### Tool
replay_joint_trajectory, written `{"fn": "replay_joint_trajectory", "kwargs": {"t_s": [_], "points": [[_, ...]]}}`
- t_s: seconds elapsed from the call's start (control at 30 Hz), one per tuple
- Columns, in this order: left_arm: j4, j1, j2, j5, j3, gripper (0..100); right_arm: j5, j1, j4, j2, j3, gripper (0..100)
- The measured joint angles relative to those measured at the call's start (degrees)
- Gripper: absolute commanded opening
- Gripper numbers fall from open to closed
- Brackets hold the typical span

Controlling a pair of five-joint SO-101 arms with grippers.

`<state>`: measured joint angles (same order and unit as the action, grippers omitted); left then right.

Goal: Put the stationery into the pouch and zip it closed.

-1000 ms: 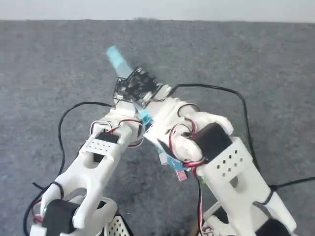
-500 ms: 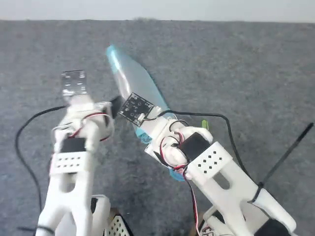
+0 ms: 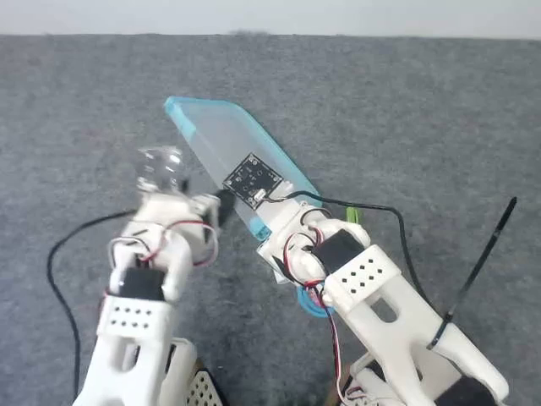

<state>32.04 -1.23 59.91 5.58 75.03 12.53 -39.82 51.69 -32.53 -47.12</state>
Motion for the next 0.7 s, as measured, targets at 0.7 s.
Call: {"fn": "replay_joint_trajectory", "kwargs": {"t_s": [0.7], "points": [[-14.51, -8.44, -8.62, -10.29, 7.91, 25, 3.43, 10.29, 4.66, 0.09, -0.18, 0.6]]}}
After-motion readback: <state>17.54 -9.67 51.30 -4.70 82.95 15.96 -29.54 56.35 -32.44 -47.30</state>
